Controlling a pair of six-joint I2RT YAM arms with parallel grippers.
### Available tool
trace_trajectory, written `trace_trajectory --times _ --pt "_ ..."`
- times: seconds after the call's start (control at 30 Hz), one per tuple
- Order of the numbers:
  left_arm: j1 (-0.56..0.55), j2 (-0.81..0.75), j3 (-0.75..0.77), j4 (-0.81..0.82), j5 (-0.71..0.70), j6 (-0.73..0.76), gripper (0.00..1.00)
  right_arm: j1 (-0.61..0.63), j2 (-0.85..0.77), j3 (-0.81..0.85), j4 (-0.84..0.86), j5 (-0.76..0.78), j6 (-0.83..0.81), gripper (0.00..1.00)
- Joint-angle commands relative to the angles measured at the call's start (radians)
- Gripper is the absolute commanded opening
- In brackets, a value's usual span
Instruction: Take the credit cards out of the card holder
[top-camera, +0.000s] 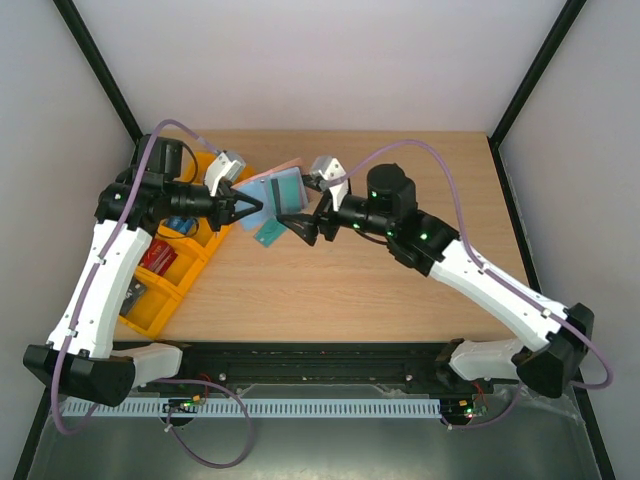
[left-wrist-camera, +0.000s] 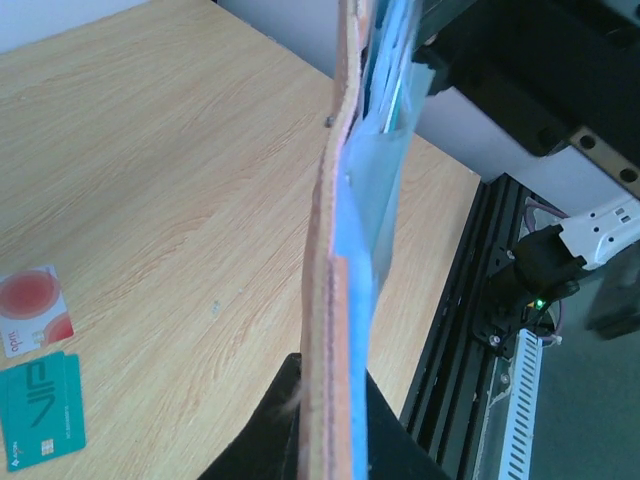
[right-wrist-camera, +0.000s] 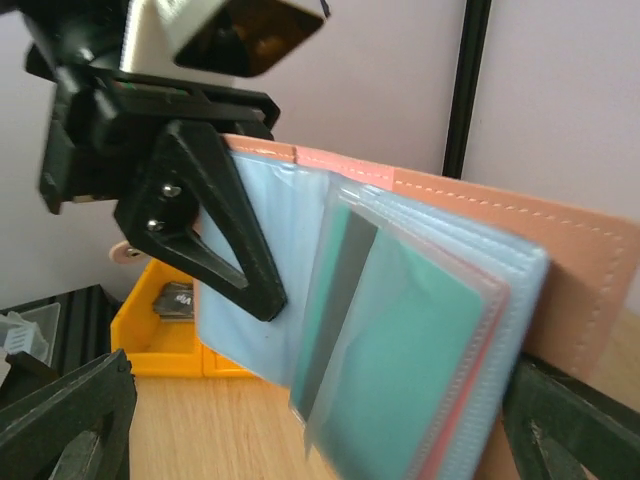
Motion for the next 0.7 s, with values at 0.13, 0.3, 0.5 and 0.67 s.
trace_trajectory --times 0.13,0.3,0.5,0.67 --pt "-0.005 -0.001 0.054 -0.031 0.029 0.046 0.02 -0.085 -0.108 -0.071 0.042 -0.033 -0.023 0.98" --pt "-0.005 0.000 0.061 -0.049 0.037 0.071 0.02 -0.125 -0.112 -0.068 0.047 0.005 -0.004 0.96" --pt "-0.005 0.003 0.073 -0.066 0.043 0.088 0.02 -0.134 -0.080 -0.052 0.039 0.017 -0.007 0.93" --pt "-0.006 0.004 0.077 -0.070 0.050 0.092 0.02 -0.134 -0.057 -0.040 0.030 0.020 -0.001 0.89"
